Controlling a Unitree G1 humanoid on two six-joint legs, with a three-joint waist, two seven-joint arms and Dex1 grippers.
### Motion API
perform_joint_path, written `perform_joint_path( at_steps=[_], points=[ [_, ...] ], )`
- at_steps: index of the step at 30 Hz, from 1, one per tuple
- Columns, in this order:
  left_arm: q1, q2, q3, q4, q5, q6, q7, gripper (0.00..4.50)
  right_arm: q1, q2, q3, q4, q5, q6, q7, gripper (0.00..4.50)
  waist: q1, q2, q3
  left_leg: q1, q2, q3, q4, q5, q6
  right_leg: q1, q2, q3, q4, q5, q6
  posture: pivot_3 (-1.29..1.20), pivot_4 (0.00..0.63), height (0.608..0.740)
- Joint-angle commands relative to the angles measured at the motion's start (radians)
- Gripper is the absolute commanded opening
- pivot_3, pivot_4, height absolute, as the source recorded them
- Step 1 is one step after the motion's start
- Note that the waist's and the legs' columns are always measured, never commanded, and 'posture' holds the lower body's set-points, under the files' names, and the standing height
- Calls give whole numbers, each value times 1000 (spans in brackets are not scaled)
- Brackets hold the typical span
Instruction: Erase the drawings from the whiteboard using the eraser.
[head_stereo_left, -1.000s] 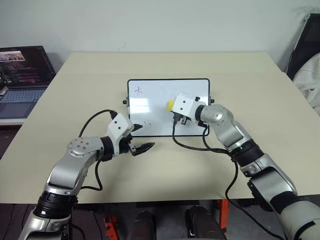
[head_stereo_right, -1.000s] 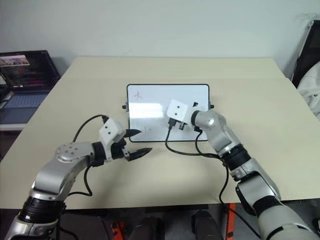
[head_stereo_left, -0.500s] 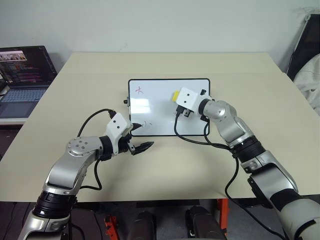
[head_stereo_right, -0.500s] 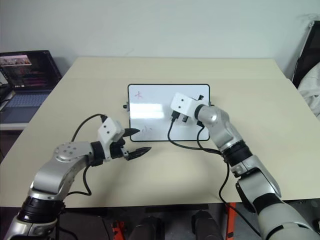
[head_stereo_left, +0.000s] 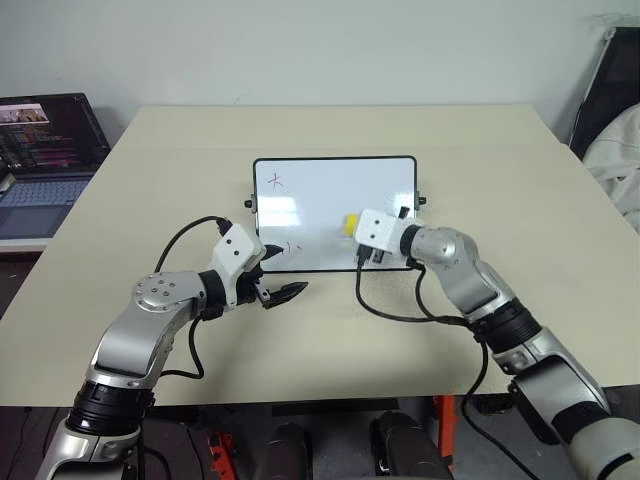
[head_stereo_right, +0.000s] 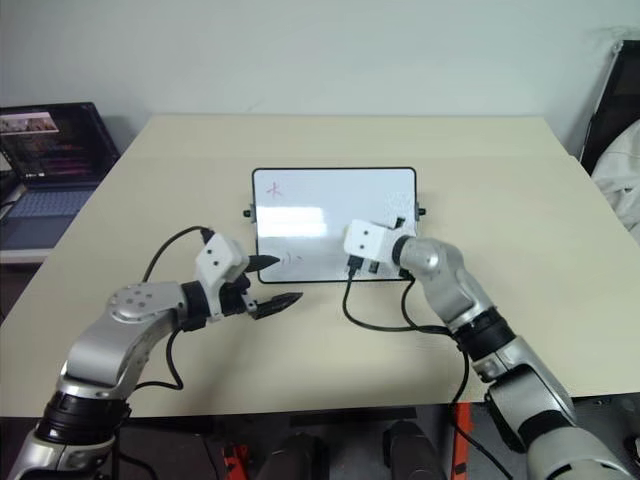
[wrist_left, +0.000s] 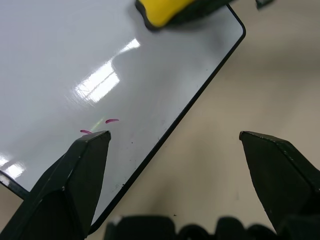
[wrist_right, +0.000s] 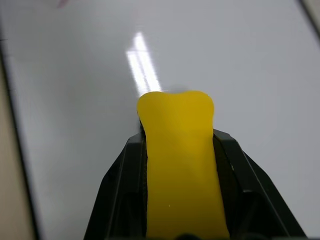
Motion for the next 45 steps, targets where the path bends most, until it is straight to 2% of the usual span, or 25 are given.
perform_joint_path(
  at_steps=[1,7,12,18,25,30,36,41,45],
  points=[
    [-21,6,45,-13,-18,-5,5,4500,-9,24,-42,-21,24,-8,-23,1326,0,0,0,0,0,0,0,0,0,0,0,0,0,0,0,0,150,740],
    [-22,8,104,-24,-46,29,21,4500,71,110,-184,-196,224,162,23,1325,1,0,0,-3,1,-1,-1,-1,-1,-2,-1,0,-2,0,0,0,150,740],
    [-16,19,166,-30,-63,50,49,4500,161,108,-264,-408,353,362,58,1324,4,0,0,-3,1,-3,-1,-1,-1,-2,-1,0,-2,-1,0,0,150,740],
    [-2,32,246,-46,-86,95,91,4500,231,107,-272,-543,415,482,35,1322,1,1,0,-2,1,-3,-1,-1,-1,-2,-1,0,-2,-1,0,0,150,740],
    [-34,62,314,-15,-120,144,118,4500,192,166,-231,-516,450,475,0,1322,-2,0,0,-2,1,-2,-1,-1,-1,-2,-1,0,-1,-1,0,0,150,740],
    [-50,84,323,10,-122,148,114,4500,125,185,-204,-434,451,442,3,1321,-2,0,0,-2,0,-2,-1,-1,-1,-2,-1,0,-1,-1,1,0,150,740],
    [-52,110,312,33,-123,158,92,4500,-68,214,-118,-197,401,314,32,1321,-6,1,1,-1,1,-1,-1,-1,-1,-2,-1,0,-1,-1,0,0,150,740],
    [-68,121,280,58,-106,139,76,4500,-298,267,-45,201,302,94,33,1321,-6,1,1,-2,1,-1,-2,-1,-1,-3,-1,1,-1,-1,0,0,150,740],
    [-80,118,252,67,-99,129,69,4500,-458,337,-45,513,267,-48,28,1321,-5,0,1,-2,1,-1,-2,-1,-1,-3,-1,0,-2,-1,0,0,150,740]
  ],
)
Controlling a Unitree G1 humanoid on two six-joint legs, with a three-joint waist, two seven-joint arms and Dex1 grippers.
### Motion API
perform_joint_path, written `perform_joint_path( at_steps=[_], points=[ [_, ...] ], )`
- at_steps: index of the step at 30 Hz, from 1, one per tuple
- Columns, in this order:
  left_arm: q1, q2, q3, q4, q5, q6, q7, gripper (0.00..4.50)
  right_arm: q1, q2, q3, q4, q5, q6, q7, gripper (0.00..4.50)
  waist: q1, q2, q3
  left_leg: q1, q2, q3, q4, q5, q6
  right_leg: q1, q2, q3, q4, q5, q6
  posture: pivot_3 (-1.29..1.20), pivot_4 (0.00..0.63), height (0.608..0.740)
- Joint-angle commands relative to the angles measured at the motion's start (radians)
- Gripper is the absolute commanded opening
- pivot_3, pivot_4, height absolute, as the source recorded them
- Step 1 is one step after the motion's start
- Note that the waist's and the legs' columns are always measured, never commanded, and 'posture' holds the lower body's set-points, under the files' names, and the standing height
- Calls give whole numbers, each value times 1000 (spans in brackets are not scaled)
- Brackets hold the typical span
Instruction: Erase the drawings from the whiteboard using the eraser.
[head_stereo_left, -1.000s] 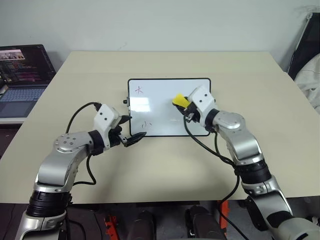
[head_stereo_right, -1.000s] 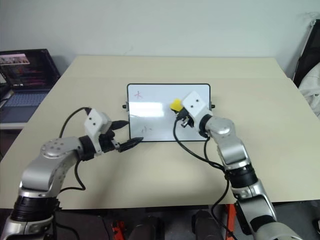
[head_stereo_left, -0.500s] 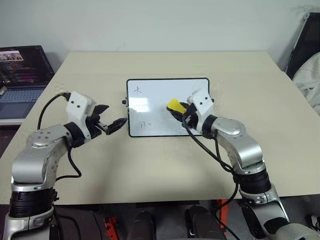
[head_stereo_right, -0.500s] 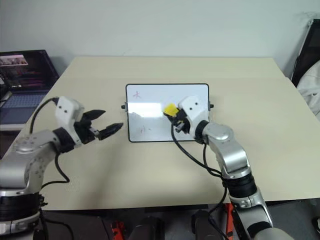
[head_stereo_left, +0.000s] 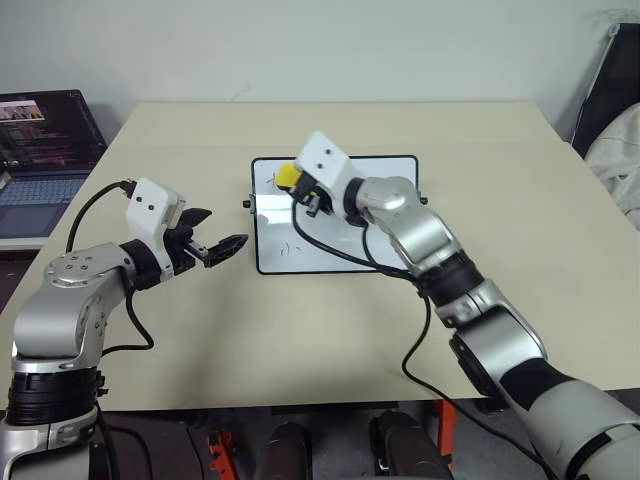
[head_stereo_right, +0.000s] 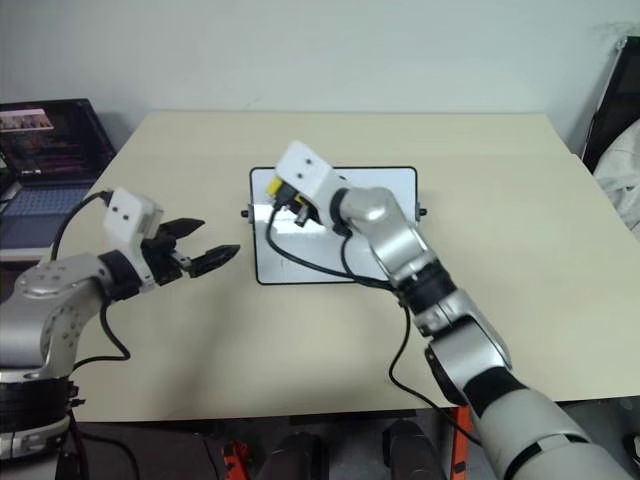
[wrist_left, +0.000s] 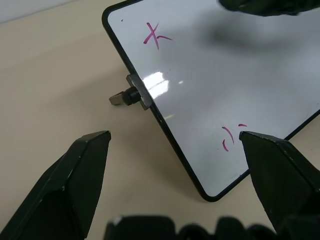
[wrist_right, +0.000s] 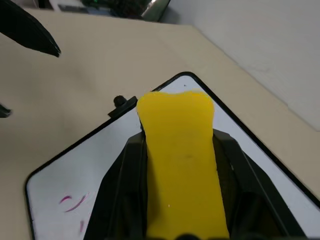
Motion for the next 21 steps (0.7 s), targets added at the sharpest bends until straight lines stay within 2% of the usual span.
perform_joint_path(
  at_steps=[1,5,10,17,21],
  points=[
    [-21,12,-11,-9,8,-25,-9,4500,-127,50,-15,215,-27,-130,-9,1321,0,0,0,0,0,0,0,0,0,0,0,0,0,0,0,0,150,740],
    [-22,6,-23,-18,10,-27,-7,4500,-249,87,-31,439,-55,-227,-30,1321,0,-1,1,-1,0,0,0,0,-1,-2,0,1,0,0,0,0,150,740],
    [-2,-1,-26,-34,10,-31,-4,4500,-331,109,-18,609,-117,-286,-74,1320,-1,0,1,-1,1,0,-1,-1,-1,-3,-1,1,0,0,0,0,150,740],
    [14,-11,-31,-48,9,-37,7,4500,-359,150,-1,694,-198,-303,-47,1320,-3,0,1,-1,1,0,-1,-1,-1,-3,-1,2,0,0,-1,0,150,740],
    [26,-15,-32,-67,5,-34,18,4500,-374,163,-18,704,-222,-320,-119,1320,-4,0,1,-1,1,0,-1,-1,-2,-3,-1,2,1,0,-1,0,150,740]
  ],
)
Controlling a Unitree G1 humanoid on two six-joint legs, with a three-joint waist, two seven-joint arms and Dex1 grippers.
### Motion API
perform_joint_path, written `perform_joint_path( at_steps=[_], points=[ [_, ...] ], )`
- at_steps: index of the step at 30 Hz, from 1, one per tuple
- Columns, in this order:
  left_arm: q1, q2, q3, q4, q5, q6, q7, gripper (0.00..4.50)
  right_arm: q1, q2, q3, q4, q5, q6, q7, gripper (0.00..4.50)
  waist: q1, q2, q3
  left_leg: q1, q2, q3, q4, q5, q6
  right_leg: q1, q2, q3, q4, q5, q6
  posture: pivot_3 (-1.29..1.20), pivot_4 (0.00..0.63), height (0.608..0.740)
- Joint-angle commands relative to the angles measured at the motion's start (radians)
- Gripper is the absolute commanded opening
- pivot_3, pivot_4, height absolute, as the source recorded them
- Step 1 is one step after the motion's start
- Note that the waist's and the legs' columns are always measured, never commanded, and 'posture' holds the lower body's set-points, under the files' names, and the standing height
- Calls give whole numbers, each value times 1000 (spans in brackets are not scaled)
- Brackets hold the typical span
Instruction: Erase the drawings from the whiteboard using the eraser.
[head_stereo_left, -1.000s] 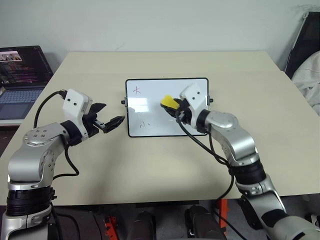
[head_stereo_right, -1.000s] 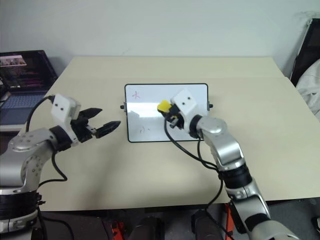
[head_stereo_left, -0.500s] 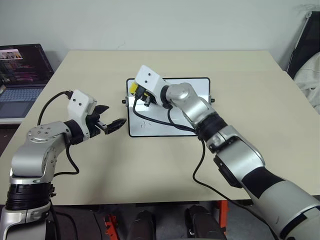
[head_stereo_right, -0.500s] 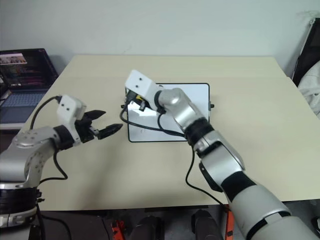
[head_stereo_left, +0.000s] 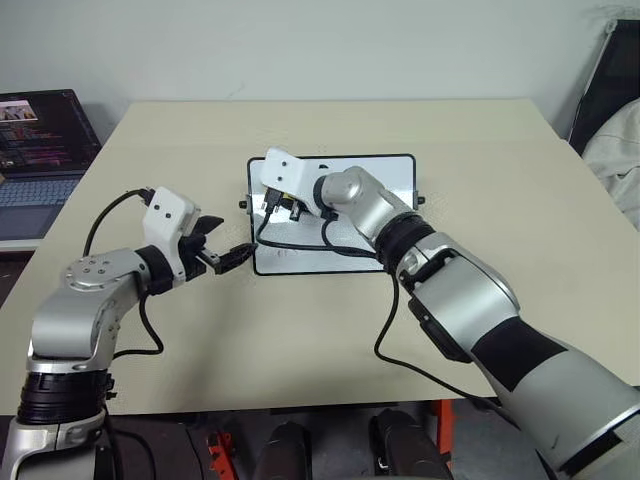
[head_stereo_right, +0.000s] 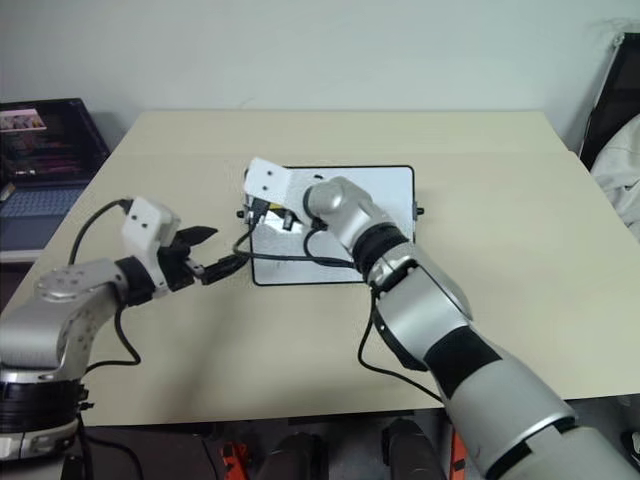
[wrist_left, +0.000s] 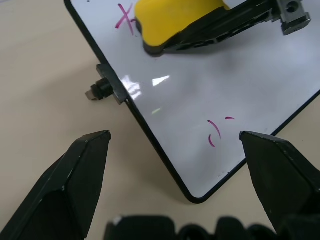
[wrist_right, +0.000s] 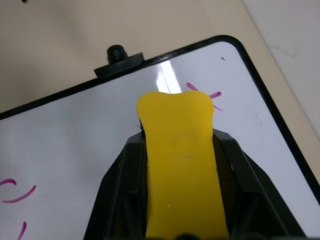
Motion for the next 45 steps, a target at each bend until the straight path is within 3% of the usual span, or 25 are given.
perform_joint_path(
  at_steps=[1,7,13,22,31,36,39,45],
  points=[
    [5,2,14,-51,0,-16,9,4500,-58,9,-26,-9,-12,-38,-83,1320,0,0,0,0,0,0,0,0,0,0,0,0,0,0,0,0,150,740],
    [27,-1,19,-78,-2,-11,20,4500,-59,33,-18,11,-40,-37,-87,1320,-1,0,0,0,0,0,0,0,0,0,0,0,0,0,0,0,150,740],
    [36,-2,20,-100,-6,-5,35,4500,-43,41,2,29,-79,-11,12,1320,-1,0,0,0,0,0,0,0,0,0,0,0,0,0,0,0,150,740],
    [58,4,24,-122,-13,3,43,4500,-66,25,-66,35,-75,2,-136,1320,0,0,0,0,0,0,0,0,0,0,0,0,0,0,0,0,150,740],
    [53,1,17,-131,-13,10,48,4500,-19,26,-24,45,-123,35,23,1320,-1,0,0,1,0,0,0,0,0,1,0,0,1,0,0,0,150,740],
    [62,-2,21,-136,-12,11,50,4500,-47,11,-63,38,-118,13,-162,1320,-1,0,0,2,0,-1,1,0,0,2,0,-1,2,0,0,0,150,740],
    [62,-3,20,-136,-12,11,52,4500,-61,5,-74,39,-118,6,-203,1320,3,0,0,2,0,-1,1,0,0,2,0,-1,2,0,0,0,150,740],
    [60,-5,19,-136,-11,9,56,4500,-28,17,-41,47,-140,25,-43,1320,2,0,0,2,0,-1,1,0,0,2,0,-1,2,0,0,0,150,740]
  ],
)
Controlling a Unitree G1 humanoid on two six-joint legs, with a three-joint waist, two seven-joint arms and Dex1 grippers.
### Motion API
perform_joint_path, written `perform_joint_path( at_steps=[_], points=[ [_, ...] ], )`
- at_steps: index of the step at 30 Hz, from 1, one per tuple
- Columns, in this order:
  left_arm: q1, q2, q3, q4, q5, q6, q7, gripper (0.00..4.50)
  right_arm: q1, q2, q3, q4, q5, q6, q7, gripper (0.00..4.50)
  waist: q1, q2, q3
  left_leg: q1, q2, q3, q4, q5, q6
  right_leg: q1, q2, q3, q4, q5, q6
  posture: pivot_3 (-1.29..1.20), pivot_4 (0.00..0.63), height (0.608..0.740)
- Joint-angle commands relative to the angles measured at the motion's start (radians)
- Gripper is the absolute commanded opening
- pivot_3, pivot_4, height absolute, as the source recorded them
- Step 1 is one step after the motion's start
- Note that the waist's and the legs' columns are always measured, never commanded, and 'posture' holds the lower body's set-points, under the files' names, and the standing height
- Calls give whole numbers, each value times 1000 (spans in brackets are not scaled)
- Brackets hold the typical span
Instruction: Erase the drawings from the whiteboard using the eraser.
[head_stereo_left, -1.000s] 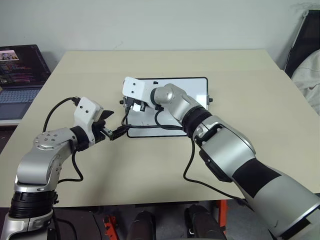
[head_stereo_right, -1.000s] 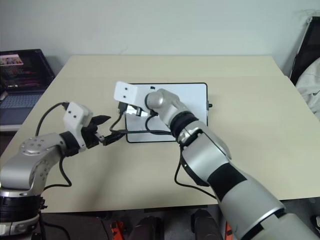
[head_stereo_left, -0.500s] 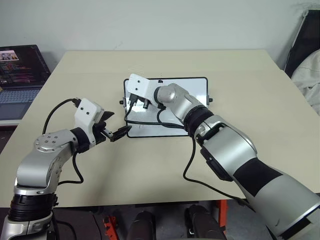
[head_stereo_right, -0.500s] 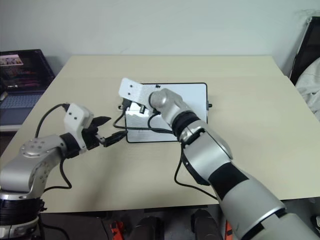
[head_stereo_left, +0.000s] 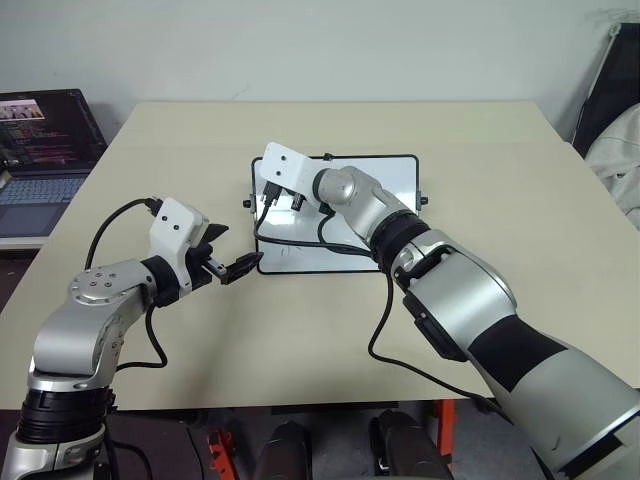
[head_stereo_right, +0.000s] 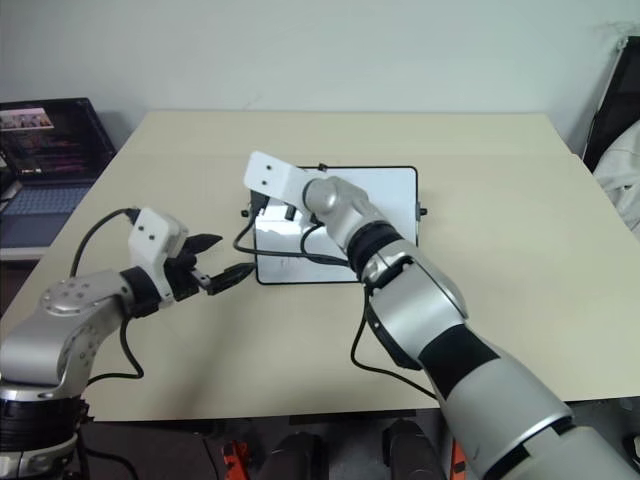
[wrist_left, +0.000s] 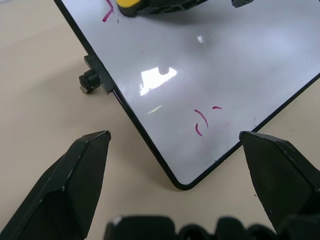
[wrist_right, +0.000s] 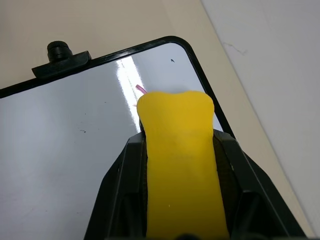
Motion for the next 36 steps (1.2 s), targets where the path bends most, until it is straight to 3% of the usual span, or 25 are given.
perform_joint_path(
  at_steps=[1,4,12,25,29,32,36],
  points=[
    [-3,1,17,-42,-5,-9,7,4500,11,2,30,0,-27,13,123,1320,-1,0,0,0,0,0,0,0,0,0,0,0,0,0,0,0,150,740],
    [-2,-1,17,-45,-6,-8,8,4500,18,1,47,-3,-42,12,155,1320,-2,0,0,1,0,0,0,0,0,1,1,0,0,0,0,0,150,740],
    [-1,1,16,-45,-6,-7,8,4500,-36,-9,-19,-11,-5,-11,-50,1320,0,0,0,1,0,-1,1,0,0,2,0,-1,0,0,0,0,150,740],
    [6,-1,13,-61,-5,-3,21,4500,12,50,3,-1,-28,8,101,1320,-5,0,0,0,0,0,0,0,0,0,0,0,0,0,0,0,150,740],
    [16,-4,14,-65,-6,-5,25,4500,-24,35,-43,-9,1,-14,-62,1320,-5,0,0,0,0,0,0,0,0,0,0,0,0,0,0,0,150,740],
    [10,-10,5,-61,-4,-6,28,4500,-48,37,-78,-11,23,-26,-106,1320,-4,0,0,0,0,-1,0,0,0,0,0,0,0,0,0,0,150,740],
    [0,-15,-2,-54,1,-9,25,4500,-26,61,-60,-3,10,-4,31,1320,-5,0,0,0,0,0,0,0,0,0,0,0,-1,0,0,0,150,740]
  ],
)
